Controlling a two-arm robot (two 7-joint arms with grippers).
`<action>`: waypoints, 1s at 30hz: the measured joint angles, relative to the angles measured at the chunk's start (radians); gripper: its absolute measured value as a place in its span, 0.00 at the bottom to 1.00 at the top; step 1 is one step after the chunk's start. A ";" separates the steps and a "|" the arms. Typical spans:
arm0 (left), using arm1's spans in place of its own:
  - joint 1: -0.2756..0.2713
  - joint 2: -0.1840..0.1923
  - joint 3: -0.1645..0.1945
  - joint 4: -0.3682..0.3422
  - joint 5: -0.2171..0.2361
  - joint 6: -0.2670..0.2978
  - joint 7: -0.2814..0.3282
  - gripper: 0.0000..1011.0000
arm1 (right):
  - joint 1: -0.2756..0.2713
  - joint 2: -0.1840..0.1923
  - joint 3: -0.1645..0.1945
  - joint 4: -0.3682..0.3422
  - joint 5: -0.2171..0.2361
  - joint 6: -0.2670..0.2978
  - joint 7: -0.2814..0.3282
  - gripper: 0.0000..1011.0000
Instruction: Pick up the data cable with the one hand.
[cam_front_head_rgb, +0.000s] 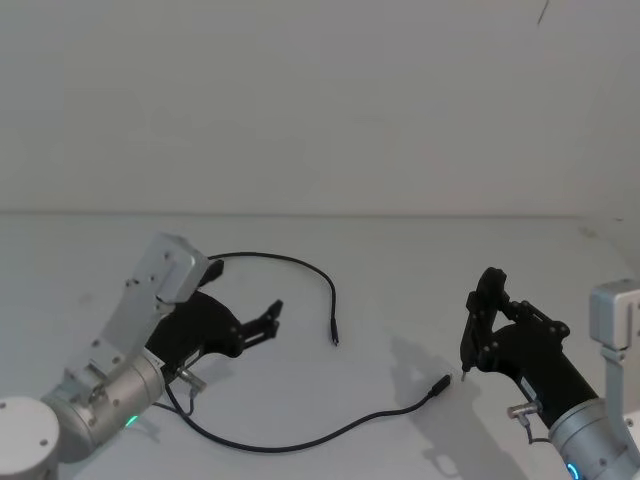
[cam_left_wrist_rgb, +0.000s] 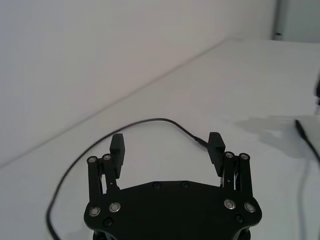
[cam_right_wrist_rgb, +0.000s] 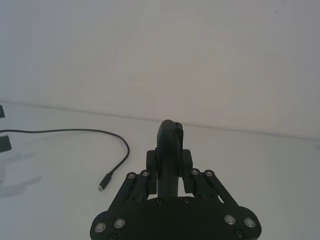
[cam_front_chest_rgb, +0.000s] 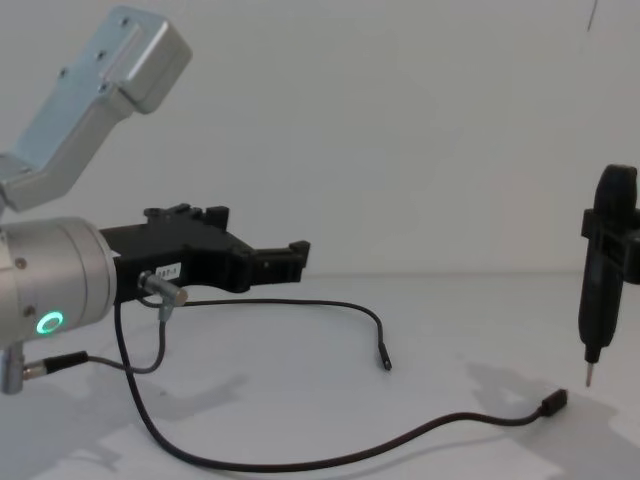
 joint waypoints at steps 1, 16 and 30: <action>-0.007 0.007 0.002 -0.004 -0.009 0.014 -0.021 0.99 | 0.000 0.000 0.000 0.000 0.000 0.000 0.000 0.28; -0.098 0.050 0.038 -0.022 -0.107 0.193 -0.239 0.99 | 0.000 0.000 0.000 0.000 0.000 0.000 0.000 0.28; -0.245 0.036 0.141 0.023 -0.164 0.404 -0.408 0.99 | 0.000 0.000 0.000 0.000 0.000 0.000 0.000 0.28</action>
